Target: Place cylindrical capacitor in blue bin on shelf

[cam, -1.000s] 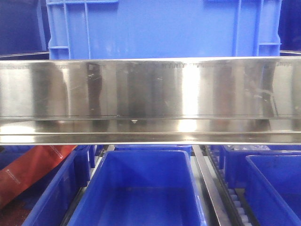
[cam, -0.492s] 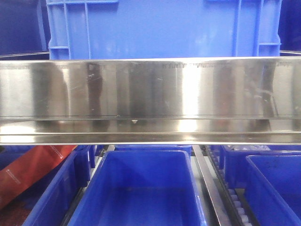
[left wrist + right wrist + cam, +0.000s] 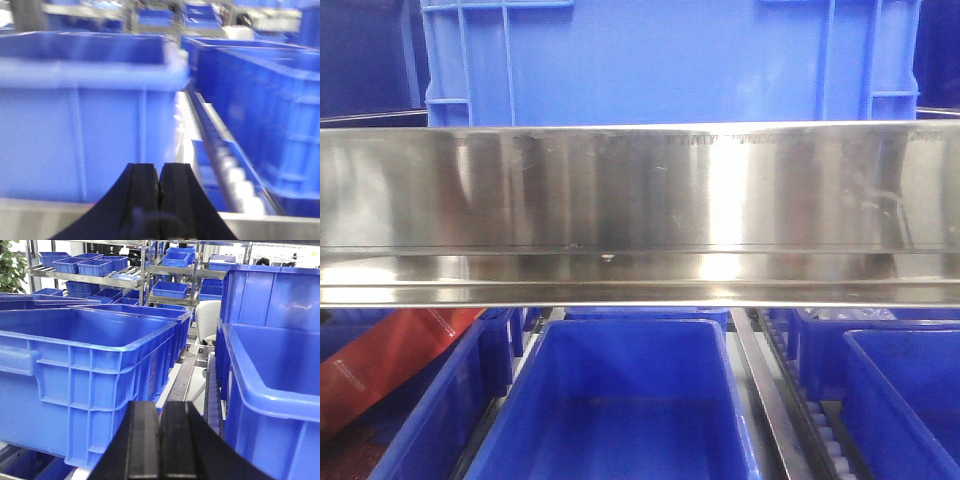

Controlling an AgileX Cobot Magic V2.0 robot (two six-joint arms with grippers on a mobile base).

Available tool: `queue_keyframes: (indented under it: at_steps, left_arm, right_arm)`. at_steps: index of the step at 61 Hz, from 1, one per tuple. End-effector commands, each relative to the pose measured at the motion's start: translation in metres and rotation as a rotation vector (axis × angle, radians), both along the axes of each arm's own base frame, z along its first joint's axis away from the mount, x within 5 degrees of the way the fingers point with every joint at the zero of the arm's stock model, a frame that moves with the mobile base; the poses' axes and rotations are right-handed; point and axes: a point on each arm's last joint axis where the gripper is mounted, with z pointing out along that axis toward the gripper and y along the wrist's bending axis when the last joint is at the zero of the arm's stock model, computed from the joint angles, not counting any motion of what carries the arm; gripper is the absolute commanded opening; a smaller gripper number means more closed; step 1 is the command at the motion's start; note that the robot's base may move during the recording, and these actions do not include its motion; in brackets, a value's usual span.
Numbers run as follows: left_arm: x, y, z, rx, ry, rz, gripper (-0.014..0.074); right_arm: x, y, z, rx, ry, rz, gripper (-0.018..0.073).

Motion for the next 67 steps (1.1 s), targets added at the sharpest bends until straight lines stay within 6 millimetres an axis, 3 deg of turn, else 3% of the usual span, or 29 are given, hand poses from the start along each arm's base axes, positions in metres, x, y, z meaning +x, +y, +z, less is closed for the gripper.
queue_keyframes:
  at_steps: [1, 14, 23, 26, 67]
  left_arm:
    - [0.000, 0.000, -0.024, -0.012, -0.050, 0.004, -0.0111]
    - [0.017, -0.001, -0.078, -0.012, -0.009, 0.004, -0.0111]
    - [0.024, -0.001, -0.103, -0.016, -0.060, 0.008, -0.0111]
    - [0.024, -0.001, -0.098, -0.019, -0.115, 0.008, -0.0111]
    - [0.024, -0.002, -0.101, -0.016, -0.081, -0.004, -0.0111]
  right_arm:
    - [-0.001, -0.001, 0.002, -0.011, -0.023, -0.010, -0.0160]
    - [-0.001, -0.001, 0.002, -0.010, -0.025, -0.010, -0.0160]
    - [-0.001, -0.001, 0.002, -0.010, -0.025, -0.010, -0.0160]
    - [-0.001, -0.001, 0.002, -0.010, -0.025, -0.010, -0.0160]
    - [-0.001, -0.001, 0.002, -0.010, -0.025, -0.010, -0.0160]
